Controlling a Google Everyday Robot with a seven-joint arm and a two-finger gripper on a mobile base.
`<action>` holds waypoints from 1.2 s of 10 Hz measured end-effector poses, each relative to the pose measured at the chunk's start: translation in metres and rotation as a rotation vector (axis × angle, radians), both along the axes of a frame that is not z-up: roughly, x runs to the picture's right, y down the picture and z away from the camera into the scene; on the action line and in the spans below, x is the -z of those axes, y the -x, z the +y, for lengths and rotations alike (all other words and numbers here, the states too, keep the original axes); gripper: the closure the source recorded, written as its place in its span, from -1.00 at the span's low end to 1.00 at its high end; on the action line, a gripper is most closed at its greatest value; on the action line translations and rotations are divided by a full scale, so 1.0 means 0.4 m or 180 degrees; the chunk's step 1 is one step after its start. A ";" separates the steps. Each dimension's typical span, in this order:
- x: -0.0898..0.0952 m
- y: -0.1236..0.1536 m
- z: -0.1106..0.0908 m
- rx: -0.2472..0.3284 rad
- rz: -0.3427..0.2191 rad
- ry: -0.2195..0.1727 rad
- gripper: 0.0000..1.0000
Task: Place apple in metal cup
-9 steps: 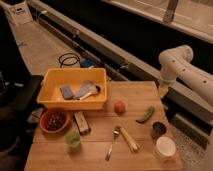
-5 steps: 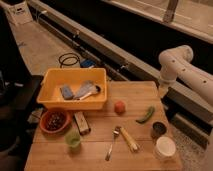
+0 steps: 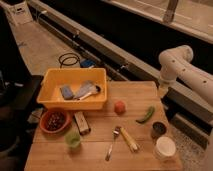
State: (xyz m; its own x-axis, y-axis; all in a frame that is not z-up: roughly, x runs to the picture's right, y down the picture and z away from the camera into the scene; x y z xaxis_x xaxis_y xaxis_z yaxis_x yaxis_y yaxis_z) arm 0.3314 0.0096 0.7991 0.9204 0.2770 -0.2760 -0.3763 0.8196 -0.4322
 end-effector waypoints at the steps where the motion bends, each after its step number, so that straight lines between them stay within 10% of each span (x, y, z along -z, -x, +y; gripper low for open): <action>1: 0.000 0.000 0.000 0.0000 0.0000 0.0000 -0.27; 8: -0.002 -0.002 -0.003 -0.0016 0.0011 -0.0007 -0.27; 12: -0.086 0.096 0.043 0.0011 -0.0207 0.0279 -0.27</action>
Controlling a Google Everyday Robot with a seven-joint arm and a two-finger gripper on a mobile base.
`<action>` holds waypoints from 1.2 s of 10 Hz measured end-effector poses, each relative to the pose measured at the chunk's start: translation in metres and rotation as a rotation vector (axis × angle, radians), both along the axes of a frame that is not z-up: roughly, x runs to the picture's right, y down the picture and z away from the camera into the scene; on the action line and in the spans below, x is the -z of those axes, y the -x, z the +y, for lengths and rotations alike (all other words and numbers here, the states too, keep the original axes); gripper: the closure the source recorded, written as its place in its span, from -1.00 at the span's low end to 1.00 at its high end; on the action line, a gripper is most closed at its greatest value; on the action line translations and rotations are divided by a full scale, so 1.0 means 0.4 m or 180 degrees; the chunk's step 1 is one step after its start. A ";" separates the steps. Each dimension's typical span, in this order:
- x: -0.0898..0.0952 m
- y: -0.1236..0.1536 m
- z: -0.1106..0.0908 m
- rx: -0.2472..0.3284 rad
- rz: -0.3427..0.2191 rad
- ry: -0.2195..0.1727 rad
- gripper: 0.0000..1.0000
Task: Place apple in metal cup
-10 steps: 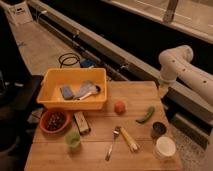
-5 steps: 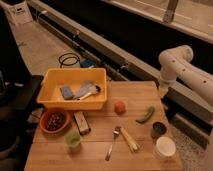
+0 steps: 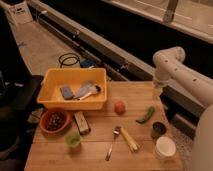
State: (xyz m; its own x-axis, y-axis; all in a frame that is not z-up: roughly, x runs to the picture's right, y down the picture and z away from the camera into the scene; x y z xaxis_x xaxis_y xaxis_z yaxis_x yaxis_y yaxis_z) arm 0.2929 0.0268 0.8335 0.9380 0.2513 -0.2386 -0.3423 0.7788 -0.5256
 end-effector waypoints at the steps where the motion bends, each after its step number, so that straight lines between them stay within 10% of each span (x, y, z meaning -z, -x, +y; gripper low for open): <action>1: -0.015 0.039 0.015 -0.0025 -0.0094 0.0064 -0.27; 5: -0.036 0.280 0.054 -0.0010 -0.0691 0.0257 -0.27; 12: -0.048 0.254 0.049 -0.0064 -0.0569 0.0268 -0.27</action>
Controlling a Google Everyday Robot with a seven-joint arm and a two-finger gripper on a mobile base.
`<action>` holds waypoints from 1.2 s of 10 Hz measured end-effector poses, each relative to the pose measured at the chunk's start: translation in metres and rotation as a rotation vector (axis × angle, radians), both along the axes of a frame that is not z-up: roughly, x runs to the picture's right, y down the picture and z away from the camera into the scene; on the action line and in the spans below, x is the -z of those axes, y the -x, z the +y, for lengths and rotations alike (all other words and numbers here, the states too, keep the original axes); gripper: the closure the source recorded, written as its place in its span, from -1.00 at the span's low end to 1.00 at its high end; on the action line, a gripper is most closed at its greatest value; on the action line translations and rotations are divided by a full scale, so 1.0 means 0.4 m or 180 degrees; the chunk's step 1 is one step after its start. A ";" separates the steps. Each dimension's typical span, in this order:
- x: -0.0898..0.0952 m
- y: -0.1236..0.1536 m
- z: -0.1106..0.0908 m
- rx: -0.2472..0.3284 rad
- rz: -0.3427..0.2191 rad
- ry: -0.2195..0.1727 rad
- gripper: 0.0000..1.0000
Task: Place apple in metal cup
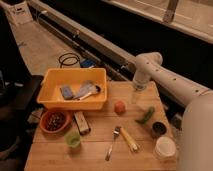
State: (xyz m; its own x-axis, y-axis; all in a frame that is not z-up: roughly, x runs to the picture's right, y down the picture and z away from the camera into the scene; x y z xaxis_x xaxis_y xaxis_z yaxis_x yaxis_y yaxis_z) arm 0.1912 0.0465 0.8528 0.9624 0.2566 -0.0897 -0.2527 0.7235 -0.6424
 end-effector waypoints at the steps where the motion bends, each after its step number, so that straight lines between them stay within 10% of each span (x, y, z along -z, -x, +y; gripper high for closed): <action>1: -0.005 -0.015 0.005 -0.0042 0.0018 0.0025 -0.27; 12: -0.087 0.250 0.142 -0.0193 -0.0823 0.0488 -0.27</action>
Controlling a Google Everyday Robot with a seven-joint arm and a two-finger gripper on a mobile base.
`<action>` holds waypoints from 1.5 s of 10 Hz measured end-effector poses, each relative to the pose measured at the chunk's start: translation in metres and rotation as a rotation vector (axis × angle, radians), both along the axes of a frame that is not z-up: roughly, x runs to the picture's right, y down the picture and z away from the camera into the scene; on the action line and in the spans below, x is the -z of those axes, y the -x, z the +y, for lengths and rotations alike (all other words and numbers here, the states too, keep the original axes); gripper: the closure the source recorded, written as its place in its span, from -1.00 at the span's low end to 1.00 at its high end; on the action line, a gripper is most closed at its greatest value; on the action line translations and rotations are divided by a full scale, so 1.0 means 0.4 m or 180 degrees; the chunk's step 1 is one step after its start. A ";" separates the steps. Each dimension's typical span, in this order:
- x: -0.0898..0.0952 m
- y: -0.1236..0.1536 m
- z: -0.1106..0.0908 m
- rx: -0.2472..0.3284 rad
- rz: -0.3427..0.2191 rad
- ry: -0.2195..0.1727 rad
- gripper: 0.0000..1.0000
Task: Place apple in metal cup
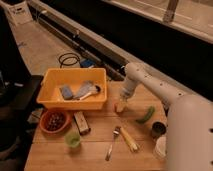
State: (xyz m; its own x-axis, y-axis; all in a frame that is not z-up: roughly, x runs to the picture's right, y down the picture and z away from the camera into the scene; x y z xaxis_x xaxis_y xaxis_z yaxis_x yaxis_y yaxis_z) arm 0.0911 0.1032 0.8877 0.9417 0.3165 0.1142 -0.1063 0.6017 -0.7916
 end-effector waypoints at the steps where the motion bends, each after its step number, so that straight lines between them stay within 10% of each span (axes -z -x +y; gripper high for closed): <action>1: -0.009 0.013 0.020 0.0017 -0.0061 0.0073 -0.19; 7: 0.040 -0.067 -0.027 0.0037 0.0156 -0.0129 0.92; 11: 0.119 -0.248 -0.091 -0.0076 0.0731 -0.0358 1.00; 15: 0.243 -0.445 -0.039 -0.0343 0.1411 -0.0285 1.00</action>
